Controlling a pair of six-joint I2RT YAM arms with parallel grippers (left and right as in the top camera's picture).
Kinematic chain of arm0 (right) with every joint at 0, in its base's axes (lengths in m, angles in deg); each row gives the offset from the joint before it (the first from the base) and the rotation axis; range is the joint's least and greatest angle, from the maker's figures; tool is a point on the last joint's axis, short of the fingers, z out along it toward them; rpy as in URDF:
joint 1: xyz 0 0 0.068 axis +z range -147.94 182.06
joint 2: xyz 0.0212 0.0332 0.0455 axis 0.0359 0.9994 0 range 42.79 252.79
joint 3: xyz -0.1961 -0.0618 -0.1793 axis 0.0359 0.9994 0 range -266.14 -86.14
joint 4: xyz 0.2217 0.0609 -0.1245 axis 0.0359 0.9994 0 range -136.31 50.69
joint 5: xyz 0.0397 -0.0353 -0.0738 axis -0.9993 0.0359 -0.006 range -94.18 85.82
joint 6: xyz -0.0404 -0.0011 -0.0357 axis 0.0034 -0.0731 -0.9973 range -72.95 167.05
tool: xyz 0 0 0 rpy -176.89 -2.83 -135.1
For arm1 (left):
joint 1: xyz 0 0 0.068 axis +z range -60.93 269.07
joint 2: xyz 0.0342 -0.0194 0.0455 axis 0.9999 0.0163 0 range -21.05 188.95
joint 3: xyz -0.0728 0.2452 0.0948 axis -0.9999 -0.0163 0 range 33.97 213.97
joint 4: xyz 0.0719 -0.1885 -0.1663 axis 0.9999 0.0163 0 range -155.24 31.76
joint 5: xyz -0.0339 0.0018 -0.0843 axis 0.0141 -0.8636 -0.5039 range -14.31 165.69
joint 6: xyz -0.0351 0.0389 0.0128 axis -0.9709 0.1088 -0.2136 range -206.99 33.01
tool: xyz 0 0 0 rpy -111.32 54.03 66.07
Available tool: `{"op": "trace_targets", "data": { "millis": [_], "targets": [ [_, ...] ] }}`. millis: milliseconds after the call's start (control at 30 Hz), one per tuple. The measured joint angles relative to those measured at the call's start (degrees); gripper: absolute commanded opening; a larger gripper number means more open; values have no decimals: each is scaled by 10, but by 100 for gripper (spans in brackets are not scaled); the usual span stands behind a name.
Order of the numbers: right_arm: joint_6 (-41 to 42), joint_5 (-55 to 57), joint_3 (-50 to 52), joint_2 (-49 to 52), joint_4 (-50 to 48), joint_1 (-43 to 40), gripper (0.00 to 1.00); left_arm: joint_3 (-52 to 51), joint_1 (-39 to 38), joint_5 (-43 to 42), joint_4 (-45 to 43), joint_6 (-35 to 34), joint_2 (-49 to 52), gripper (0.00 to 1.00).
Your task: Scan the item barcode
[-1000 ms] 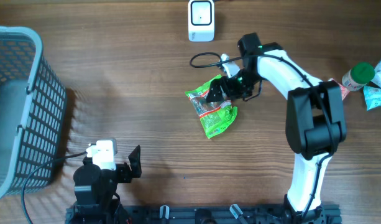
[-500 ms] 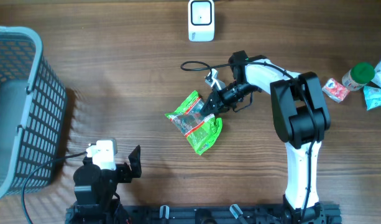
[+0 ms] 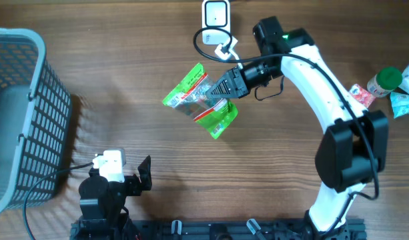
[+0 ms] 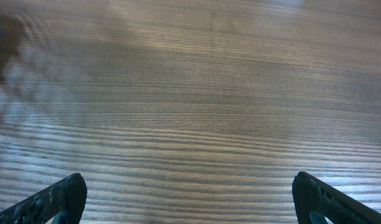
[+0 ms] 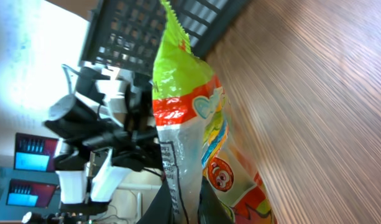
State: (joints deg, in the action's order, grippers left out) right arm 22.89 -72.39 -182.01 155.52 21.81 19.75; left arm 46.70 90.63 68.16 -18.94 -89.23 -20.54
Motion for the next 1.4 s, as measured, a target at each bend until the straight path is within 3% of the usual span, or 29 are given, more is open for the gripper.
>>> {"op": "trace_targets", "data": {
  "millis": [400, 600, 767, 967, 1067, 1133, 1267, 1400],
  "targets": [
    [-30, -51, 1, -2, -192, 0, 5, 0, 0, 0, 0, 0, 0, 100],
    [-13, -66, 1, -2, -206, 0, 4, 0, 0, 0, 0, 0, 0, 100],
    [92, -11, 1, -3, -241, -8, 5, 0, 0, 0, 0, 0, 0, 100],
    [129, 31, 1, -92, -155, -53, 5, 0, 0, 0, 0, 0, 0, 100],
    [134, 134, 1, -189, -119, -62, 5, 0, 0, 0, 0, 0, 0, 100],
    [135, 297, 0, -236, -133, -52, 5, 0, 0, 0, 0, 0, 0, 100],
    [112, 497, 19, -220, -277, -43, 4, 0, 0, 0, 0, 0, 0, 100],
    [68, 579, 33, -151, -402, -45, 5, 0, 0, 0, 0, 0, 0, 100]
  ]
}}
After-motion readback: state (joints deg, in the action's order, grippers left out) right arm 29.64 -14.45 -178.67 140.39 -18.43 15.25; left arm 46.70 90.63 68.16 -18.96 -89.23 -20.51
